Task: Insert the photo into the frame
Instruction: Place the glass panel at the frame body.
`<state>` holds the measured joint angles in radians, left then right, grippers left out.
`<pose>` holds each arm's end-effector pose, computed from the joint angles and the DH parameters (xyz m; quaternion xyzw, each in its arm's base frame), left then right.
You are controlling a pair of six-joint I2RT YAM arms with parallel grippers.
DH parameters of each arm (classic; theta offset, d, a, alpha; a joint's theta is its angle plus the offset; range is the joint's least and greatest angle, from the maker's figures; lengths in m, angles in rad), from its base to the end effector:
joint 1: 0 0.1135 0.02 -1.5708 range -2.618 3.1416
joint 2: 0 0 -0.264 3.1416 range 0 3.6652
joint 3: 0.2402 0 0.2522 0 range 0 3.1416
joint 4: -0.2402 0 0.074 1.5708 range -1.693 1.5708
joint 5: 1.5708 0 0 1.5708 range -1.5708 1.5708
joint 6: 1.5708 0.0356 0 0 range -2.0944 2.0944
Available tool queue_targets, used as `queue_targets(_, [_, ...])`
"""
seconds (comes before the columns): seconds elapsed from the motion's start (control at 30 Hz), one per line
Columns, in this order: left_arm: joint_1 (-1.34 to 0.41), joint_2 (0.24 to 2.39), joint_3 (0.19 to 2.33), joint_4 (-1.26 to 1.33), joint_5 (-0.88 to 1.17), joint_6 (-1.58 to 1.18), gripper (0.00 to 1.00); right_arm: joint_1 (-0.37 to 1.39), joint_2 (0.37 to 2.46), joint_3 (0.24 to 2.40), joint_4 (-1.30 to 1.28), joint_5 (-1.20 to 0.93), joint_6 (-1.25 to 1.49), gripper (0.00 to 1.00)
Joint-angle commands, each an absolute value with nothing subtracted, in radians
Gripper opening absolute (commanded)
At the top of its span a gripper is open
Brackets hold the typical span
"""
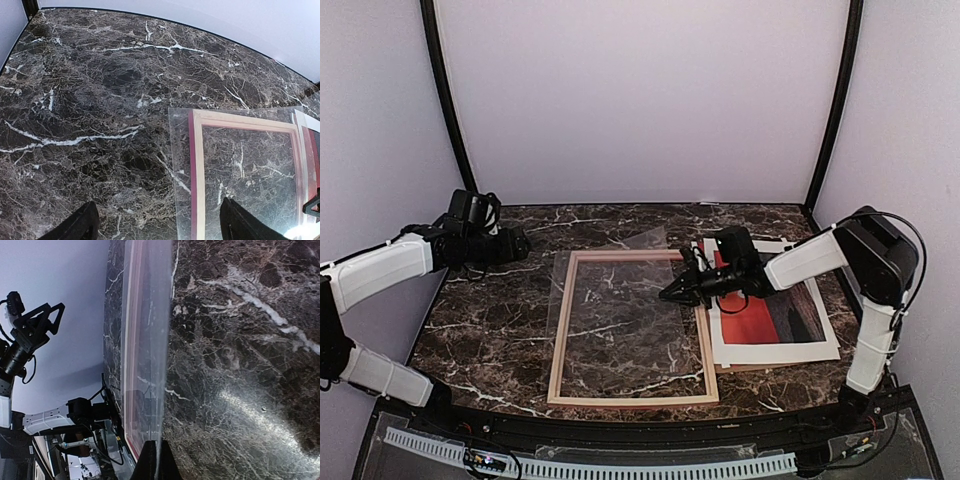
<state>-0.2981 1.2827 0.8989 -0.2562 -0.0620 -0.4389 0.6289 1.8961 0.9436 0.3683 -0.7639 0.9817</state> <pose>0.2706 -0.0808 0.2651 -0.0767 0.8900 -0.1357 0.4284 0.2915 0.2425 0.1438 -0.0303 0.8356 0.5443 0.0678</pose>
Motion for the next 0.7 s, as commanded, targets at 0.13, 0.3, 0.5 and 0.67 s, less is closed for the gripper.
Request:
queue_targets(0.13, [-0.299, 1.297, 0.913, -0.223, -0.026, -0.414, 0.87, 0.624, 1.826, 0.933, 0.201, -0.648, 0.848, 0.00])
queue_targets(0.3, [-0.314, 1.319, 0.922, -0.218, -0.025, -0.413, 0.87, 0.626, 1.800, 0.922, 0.149, -0.618, 0.824, 0.00])
queue_targets(0.5, [-0.328, 1.343, 0.934, -0.211, -0.021, -0.409, 0.87, 0.627, 1.766, 0.916, 0.104, -0.590, 0.802, 0.00])
queue_targets(0.67, [-0.348, 1.358, 0.946, -0.202, -0.019, -0.396, 0.92, 0.627, 1.760, 0.918, 0.088, -0.581, 0.793, 0.00])
